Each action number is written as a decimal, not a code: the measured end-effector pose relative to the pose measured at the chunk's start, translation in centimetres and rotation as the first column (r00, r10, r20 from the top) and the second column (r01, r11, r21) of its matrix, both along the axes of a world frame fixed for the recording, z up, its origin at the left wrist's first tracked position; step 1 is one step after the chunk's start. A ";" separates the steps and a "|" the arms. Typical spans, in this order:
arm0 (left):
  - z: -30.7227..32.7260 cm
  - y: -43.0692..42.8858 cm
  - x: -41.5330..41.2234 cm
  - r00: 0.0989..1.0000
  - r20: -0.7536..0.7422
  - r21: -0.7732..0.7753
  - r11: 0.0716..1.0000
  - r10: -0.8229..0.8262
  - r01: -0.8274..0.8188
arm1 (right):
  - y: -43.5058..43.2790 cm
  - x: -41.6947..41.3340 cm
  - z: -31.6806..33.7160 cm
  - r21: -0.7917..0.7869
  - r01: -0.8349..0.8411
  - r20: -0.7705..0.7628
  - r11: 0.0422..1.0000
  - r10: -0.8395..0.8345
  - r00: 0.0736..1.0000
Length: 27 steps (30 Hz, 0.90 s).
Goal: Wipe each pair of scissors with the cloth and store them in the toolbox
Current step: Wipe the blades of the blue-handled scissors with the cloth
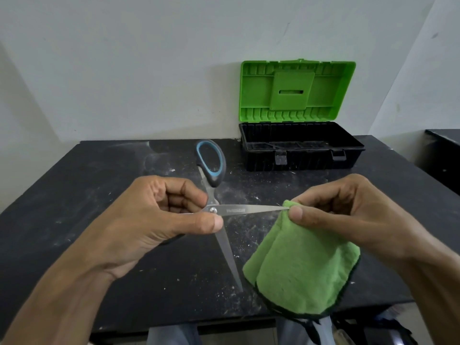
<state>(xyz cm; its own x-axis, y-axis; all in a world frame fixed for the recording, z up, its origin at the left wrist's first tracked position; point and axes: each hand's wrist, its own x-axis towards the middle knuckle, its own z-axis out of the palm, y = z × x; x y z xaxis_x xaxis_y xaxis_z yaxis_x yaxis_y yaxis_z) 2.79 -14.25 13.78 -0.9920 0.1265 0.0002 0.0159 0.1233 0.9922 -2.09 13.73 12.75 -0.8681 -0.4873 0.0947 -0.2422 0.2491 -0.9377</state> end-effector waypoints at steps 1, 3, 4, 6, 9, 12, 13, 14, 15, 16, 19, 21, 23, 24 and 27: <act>0.1 0.1 -0.1 1.000 0.001 0.003 1.000 -0.012 0.012 | -0.1 0.0 -0.1 0.001 -0.018 0.012 1.000 0.018 1.000; 0.2 0.2 -0.2 1.000 -0.005 0.004 1.000 -0.022 0.022 | -0.1 0.1 -0.3 -0.029 -0.045 0.027 0.999 0.046 0.999; 0.3 0.2 -0.2 1.000 -0.010 0.008 1.000 -0.017 0.017 | 0.1 0.1 -0.3 -0.055 -0.042 0.024 0.998 0.043 0.999; 0.5 -0.1 -0.2 1.000 -0.010 0.028 1.000 0.011 -0.010 | 0.6 0.0 -0.2 -0.100 -0.017 -0.002 0.995 0.017 1.000; 0.5 -0.3 -0.1 0.999 -0.003 0.023 0.999 0.036 -0.036 | 1.2 -0.2 0.1 -0.144 0.021 -0.035 0.989 -0.026 0.999; 0.4 0.0 -0.1 0.999 -0.010 -0.022 0.999 0.039 -0.039 | 1.2 -0.1 0.3 -0.149 0.025 -0.043 0.989 -0.032 0.999; 0.4 0.1 0.0 0.999 -0.012 -0.038 0.998 0.040 -0.040 | 1.1 -0.1 0.4 -0.150 0.018 -0.040 0.988 -0.024 0.999; 0.5 0.2 0.0 0.999 -0.013 -0.054 0.998 0.039 -0.040 | 1.0 0.0 0.5 -0.154 0.016 -0.036 0.988 -0.022 0.999; 0.6 0.3 0.1 0.999 -0.014 -0.066 0.997 0.039 -0.040 | 0.9 0.0 0.6 -0.156 0.019 -0.036 0.988 -0.025 0.999; 0.7 0.6 0.1 0.999 -0.015 -0.074 0.996 0.041 -0.042 | 0.7 0.1 0.7 -0.152 0.019 -0.040 0.988 -0.026 0.999; 0.9 1.4 0.2 0.999 -0.009 -0.072 0.996 0.044 -0.044 | 0.1 0.3 0.7 -0.113 0.002 -0.054 0.994 -0.008 0.999; 0.9 2.0 0.3 0.999 -0.004 -0.072 0.997 0.033 -0.033 | -0.5 0.4 0.6 -0.082 0.001 -0.055 0.997 -0.006 0.998; 0.8 2.2 0.3 1.000 -0.004 -0.080 0.996 0.025 -0.025 | -1.0 0.5 0.3 -0.036 0.007 -0.057 0.999 -0.009 0.998; 0.8 2.2 0.3 1.000 0.000 -0.082 0.996 0.019 -0.019 | -1.2 0.5 0.1 -0.023 0.009 -0.052 1.000 -0.010 0.999; 0.7 2.1 0.4 1.000 0.015 -0.082 0.997 -0.008 0.009 | -1.4 0.5 0.1 -0.035 0.009 0.005 0.999 -0.009 1.000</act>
